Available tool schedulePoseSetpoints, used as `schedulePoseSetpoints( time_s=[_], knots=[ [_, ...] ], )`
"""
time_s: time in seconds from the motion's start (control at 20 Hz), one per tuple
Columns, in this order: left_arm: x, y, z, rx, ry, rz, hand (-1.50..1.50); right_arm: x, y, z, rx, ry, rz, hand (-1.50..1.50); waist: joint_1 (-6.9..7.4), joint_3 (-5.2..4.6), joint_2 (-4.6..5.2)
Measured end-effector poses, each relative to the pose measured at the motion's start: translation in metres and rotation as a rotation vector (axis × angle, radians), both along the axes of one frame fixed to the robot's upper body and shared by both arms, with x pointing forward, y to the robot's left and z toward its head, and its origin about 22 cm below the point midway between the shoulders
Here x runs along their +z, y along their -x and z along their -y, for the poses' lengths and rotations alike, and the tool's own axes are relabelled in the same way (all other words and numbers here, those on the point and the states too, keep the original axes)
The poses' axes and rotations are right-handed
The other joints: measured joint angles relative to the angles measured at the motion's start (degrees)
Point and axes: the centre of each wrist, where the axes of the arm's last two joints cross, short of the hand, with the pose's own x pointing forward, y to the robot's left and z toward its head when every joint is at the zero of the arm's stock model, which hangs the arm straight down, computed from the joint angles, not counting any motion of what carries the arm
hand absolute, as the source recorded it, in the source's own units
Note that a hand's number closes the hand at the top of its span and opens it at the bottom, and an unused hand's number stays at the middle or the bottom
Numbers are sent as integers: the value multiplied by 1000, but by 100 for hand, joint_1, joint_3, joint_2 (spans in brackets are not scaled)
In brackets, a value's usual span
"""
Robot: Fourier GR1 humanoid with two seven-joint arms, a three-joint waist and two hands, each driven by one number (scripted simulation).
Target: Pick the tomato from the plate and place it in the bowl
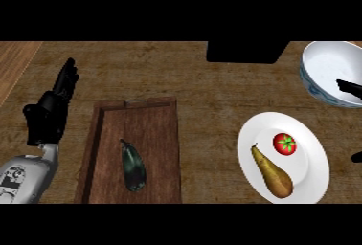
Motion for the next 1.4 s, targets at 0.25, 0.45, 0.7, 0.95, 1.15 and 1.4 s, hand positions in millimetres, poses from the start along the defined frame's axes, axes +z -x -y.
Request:
schedulePoseSetpoints(
  time_s=[0.25, 0.45, 0.7, 0.95, 1.15, 1.4],
  knots=[
    [0, -1, 6, 10, -3, -3, 0, -6, -19, -23, 101, 153, -42, -150, -37, -8, -15],
    [1, 3, 7, 16, -5, -3, 0, -8, -32, -43, 173, 227, -79, -150, -72, -12, -32],
    [3, 10, 2, 25, -7, -9, 0, -20, -39, -68, 241, 324, -120, -150, -128, -16, -47],
    [3, 14, 0, 27, -5, -10, 0, -40, -37, -83, 271, 432, -178, -150, -159, -17, -52],
    [2, 17, 2, 34, -2, -11, 0, -54, -39, -91, 273, 479, -212, -150, -176, -17, -54],
    [7, 8, 7, 28, 4, -15, 0, -71, -45, -96, 272, 491, -231, -150, -181, -17, -49]
  ],
)
